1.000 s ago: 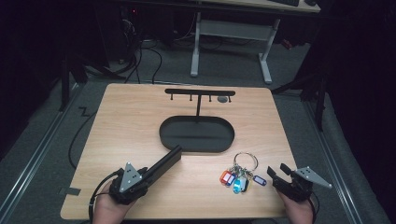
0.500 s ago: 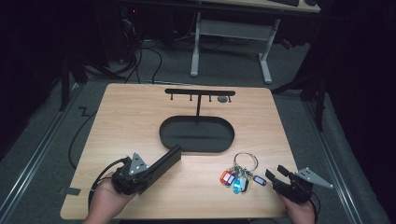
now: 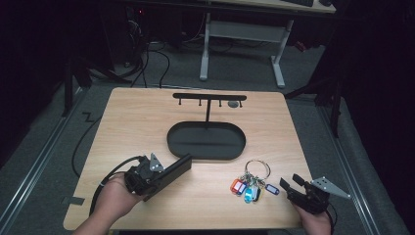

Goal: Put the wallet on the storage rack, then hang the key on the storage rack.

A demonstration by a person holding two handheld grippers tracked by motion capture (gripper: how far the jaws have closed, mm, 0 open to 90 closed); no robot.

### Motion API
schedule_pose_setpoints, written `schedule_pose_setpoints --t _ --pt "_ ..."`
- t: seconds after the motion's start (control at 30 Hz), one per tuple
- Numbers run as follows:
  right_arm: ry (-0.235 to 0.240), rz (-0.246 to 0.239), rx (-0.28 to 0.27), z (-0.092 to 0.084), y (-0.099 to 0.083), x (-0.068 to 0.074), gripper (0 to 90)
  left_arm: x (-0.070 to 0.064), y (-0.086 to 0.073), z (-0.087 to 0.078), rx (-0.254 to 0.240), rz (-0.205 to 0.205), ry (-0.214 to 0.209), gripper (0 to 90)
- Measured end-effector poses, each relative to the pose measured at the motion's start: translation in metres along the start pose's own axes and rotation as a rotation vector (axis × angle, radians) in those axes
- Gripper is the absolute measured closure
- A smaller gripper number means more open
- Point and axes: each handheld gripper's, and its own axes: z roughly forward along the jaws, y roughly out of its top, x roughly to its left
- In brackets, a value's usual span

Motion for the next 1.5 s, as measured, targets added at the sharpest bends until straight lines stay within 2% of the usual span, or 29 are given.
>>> schedule_pose_setpoints --t 0.23,0.37,0.43,0.5,0.57,0.7,0.8,0.93,1.13,1.17,1.2,1.23,1.27,1.37,1.4,1.5 --pt "-0.015 0.027 0.007 -0.006 -0.005 -0.004 38.4 0.007 0.001 0.001 0.012 -0.011 -0.016 71.1" --pt "-0.023 0.043 -0.001 -0.007 -0.004 -0.007 38.3 0.007 0.001 0.001 0.014 -0.002 -0.018 72.4" --pt "-0.021 0.048 0.006 -0.006 -0.005 -0.008 38.3 0.006 0.001 0.001 0.011 0.006 -0.013 73.9" --pt "-0.009 0.049 0.015 -0.003 -0.006 -0.008 38.2 0.005 0.001 0.002 -0.008 -0.005 -0.017 74.5" --pt "0.001 0.038 0.021 -0.001 -0.006 -0.007 37.7 0.004 0.000 0.001 -0.024 0.009 -0.013 74.8" --pt "0.025 -0.035 0.019 0.000 -0.005 0.002 36.0 0.000 0.004 -0.003 -0.052 0.032 -0.004 75.6" --pt "0.030 -0.052 0.026 0.002 -0.005 0.004 35.8 0.000 0.007 -0.006 -0.068 0.038 -0.003 75.7" --pt "0.056 -0.069 0.042 0.005 -0.005 0.005 38.7 -0.005 0.013 -0.013 -0.099 0.067 0.012 76.1" --pt "0.050 -0.077 0.044 0.004 -0.004 0.005 37.7 -0.008 0.020 -0.021 -0.127 0.098 0.034 76.2" --pt "0.049 -0.081 0.041 0.004 -0.004 0.005 37.1 -0.009 0.025 -0.025 -0.132 0.119 0.042 76.2" --pt "0.049 -0.081 0.041 0.004 -0.004 0.005 37.1 -0.009 0.025 -0.025 -0.132 0.119 0.042 76.2" --pt "0.047 -0.084 0.041 0.004 -0.004 0.005 36.7 -0.011 0.031 -0.027 -0.133 0.144 0.051 76.2" --pt "0.047 -0.084 0.041 0.004 -0.004 0.005 36.7 -0.011 0.031 -0.027 -0.133 0.144 0.051 76.2" --pt "0.053 -0.100 0.045 0.005 -0.003 0.006 37.2 -0.013 0.043 -0.029 -0.147 0.198 0.080 76.2" --pt "0.053 -0.100 0.045 0.005 -0.003 0.006 37.2 -0.013 0.043 -0.029 -0.147 0.198 0.080 76.2" --pt "0.053 -0.106 0.045 0.005 -0.003 0.008 37.6 -0.013 0.053 -0.029 -0.168 0.244 0.081 76.2"
